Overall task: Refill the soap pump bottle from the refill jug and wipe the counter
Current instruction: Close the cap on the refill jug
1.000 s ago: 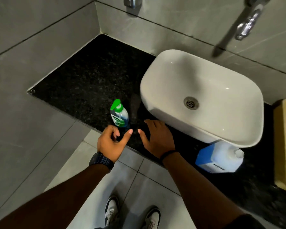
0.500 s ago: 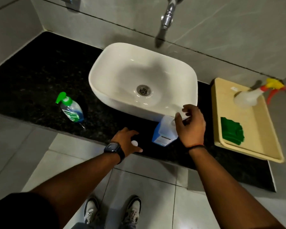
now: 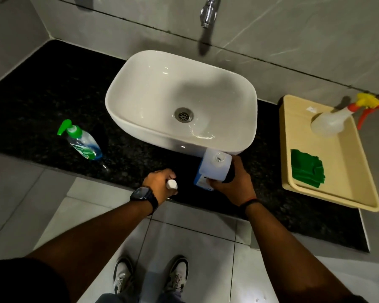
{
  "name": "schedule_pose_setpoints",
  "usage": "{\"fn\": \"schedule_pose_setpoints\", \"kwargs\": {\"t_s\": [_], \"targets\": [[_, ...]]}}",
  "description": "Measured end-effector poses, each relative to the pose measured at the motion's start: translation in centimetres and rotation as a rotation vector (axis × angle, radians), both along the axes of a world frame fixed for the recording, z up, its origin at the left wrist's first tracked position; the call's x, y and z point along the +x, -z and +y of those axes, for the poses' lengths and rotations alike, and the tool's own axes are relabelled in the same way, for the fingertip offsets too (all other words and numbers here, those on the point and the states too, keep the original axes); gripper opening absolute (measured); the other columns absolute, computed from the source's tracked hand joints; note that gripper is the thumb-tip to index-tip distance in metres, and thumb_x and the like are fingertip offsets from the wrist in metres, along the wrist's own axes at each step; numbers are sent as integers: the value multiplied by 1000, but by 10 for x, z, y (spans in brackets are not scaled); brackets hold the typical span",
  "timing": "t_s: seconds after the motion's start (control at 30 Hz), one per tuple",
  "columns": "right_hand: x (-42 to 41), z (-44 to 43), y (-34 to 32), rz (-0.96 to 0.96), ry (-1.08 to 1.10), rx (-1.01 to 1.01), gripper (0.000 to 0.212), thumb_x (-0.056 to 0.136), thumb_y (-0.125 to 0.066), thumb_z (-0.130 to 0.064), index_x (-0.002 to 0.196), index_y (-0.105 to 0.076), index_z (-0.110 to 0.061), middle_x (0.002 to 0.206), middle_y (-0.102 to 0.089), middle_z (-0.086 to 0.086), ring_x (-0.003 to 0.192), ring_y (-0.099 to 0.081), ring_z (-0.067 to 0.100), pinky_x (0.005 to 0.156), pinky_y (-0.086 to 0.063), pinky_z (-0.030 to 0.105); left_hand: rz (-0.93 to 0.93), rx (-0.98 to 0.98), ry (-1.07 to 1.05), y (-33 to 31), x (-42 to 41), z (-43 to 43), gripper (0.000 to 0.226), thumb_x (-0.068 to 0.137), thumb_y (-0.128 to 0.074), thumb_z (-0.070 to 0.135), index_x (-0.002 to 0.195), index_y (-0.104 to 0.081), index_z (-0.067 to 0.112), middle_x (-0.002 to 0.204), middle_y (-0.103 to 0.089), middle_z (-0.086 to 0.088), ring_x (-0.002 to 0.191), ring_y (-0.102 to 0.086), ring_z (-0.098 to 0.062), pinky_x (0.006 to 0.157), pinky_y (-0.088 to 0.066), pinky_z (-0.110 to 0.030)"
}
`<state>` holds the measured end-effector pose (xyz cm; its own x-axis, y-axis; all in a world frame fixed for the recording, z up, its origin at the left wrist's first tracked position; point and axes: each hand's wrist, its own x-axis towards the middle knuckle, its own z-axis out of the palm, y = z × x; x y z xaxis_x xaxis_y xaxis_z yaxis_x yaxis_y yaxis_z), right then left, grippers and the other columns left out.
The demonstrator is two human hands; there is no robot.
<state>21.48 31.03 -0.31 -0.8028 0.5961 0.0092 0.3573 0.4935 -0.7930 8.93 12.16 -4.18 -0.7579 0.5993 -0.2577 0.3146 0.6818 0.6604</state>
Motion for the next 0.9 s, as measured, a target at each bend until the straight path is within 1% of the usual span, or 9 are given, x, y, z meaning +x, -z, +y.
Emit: {"fn": "schedule_pose_setpoints", "kwargs": {"t_s": [0.07,0.13,0.2,0.33,0.5,0.57,0.63,0.77,0.9], "targets": [[1,-2,-1,21,1,-29,74,55,-85,-35,111,-40,-56,103,-52,-33,93,-49,-22,71,-34,-7,-24,147,-74,-13,-1,2,34,62,-85,23,91,-68,19,87,-69,1,82,-64,-17,76,-51,-21],[5,-4,-4,25,-9,-37,76,56,-85,-33,110,-39,-60,104,-53,-33,96,-51,-18,74,-37,-5,-20,284,-101,-36,-5,6,28,62,-86,26,85,-69,22,74,-64,14,69,-60,-3,67,-44,-5],[6,-5,-10,22,-41,-38,75,56,-85,-31,109,-41,-59,103,-55,-31,97,-51,-19,75,-39,-2,15,386,-118,-65,-14,9,25,65,-84,27,85,-69,25,70,-60,23,63,-57,6,62,-40,1],[-3,-7,-38,37,-70,-7,67,54,-85,-39,105,-44,-50,98,-57,-30,92,-56,-9,73,-44,6,70,506,-95,-136,-35,19,19,70,-78,35,84,-65,37,77,-65,17,64,-57,4,63,-45,-6],[-25,-11,-78,101,-57,-3,65,51,-82,-50,102,-43,-46,96,-55,-28,90,-61,10,75,-53,23,215,565,50,-198,-39,40,26,69,-79,37,91,-68,30,85,-64,20,67,-55,6,62,-40,-4],[-32,-11,-93,104,-66,10,65,52,-83,-48,104,-44,-42,96,-56,-22,89,-60,10,77,-54,28,265,548,115,-210,-37,44,28,68,-79,39,93,-69,29,91,-66,15,68,-55,1,64,-41,-8],[-36,-11,-106,110,-74,27,66,52,-84,-46,105,-45,-39,99,-58,-17,88,-59,9,77,-54,29,300,551,154,-219,-35,46,29,69,-79,36,94,-70,26,93,-67,9,68,-53,-2,64,-41,-12],[-39,-12,-129,101,-90,45,68,57,-84,-41,112,-46,-29,108,-60,-5,91,-57,13,80,-51,29,339,520,211,-235,-34,45,32,70,-79,32,98,-71,20,95,-68,3,66,-51,0,61,-39,-4],[-38,-14,-146,95,-94,53,66,63,-83,-36,117,-47,-22,115,-61,2,94,-55,15,85,-49,30,345,528,303,-251,-32,44,37,71,-79,19,105,-70,9,100,-69,-9,70,-52,-8,67,-44,-10]]}}
